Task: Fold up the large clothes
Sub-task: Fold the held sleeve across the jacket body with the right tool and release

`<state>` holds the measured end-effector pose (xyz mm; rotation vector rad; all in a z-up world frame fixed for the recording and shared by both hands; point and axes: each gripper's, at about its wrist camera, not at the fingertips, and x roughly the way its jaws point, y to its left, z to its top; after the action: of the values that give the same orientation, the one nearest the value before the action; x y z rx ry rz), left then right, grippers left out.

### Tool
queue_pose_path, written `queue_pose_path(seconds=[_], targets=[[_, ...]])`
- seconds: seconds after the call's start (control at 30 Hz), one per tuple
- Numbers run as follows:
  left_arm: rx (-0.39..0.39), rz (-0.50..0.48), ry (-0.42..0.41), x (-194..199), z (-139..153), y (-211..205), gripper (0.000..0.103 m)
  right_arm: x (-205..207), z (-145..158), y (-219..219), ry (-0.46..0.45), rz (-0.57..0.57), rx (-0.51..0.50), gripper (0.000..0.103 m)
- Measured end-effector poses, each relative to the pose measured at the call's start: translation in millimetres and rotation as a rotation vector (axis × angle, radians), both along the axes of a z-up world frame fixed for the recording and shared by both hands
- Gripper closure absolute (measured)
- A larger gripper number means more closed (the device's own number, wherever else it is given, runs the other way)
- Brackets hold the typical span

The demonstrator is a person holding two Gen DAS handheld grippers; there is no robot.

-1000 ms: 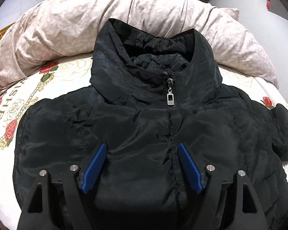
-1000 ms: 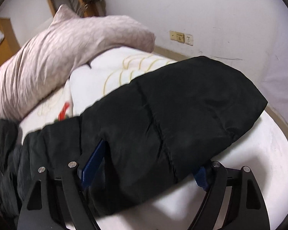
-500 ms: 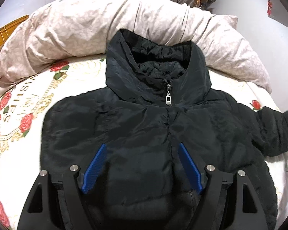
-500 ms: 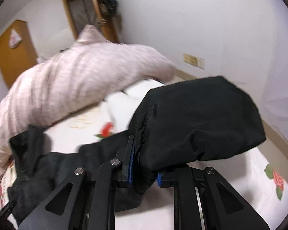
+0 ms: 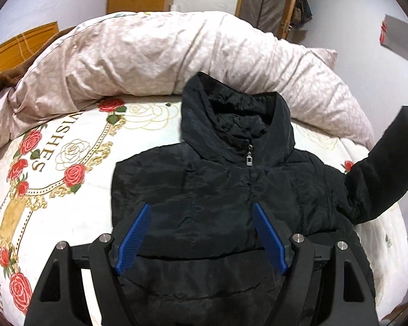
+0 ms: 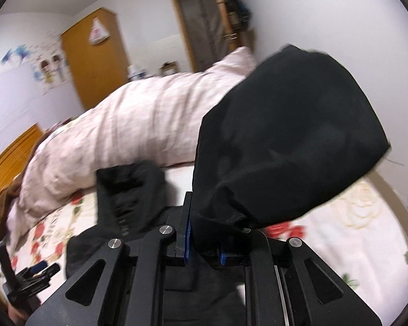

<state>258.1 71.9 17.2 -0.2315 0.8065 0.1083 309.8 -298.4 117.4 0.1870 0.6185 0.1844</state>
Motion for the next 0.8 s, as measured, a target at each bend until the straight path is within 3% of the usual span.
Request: queue_pose_path(seconds=[0.2,0.33,0.8], targets=[[-0.037,0.054,-0.005,-13.3,-5.9,30.6,0.025,-1.3,-26.4,81.6,0.049,0.152,-0.016,0.088],[-0.049,0.086,0.003,-19.4,-14.3,48.6,0.025,5.7,-59.5,127.3,0.105,0.226,-0.029,0.088],[-0.094,0.134,0.012,-15.3,-42.6,78.8,0.025,18.9,-158.1,207.4,0.275,0.373,-0.107,0.086]])
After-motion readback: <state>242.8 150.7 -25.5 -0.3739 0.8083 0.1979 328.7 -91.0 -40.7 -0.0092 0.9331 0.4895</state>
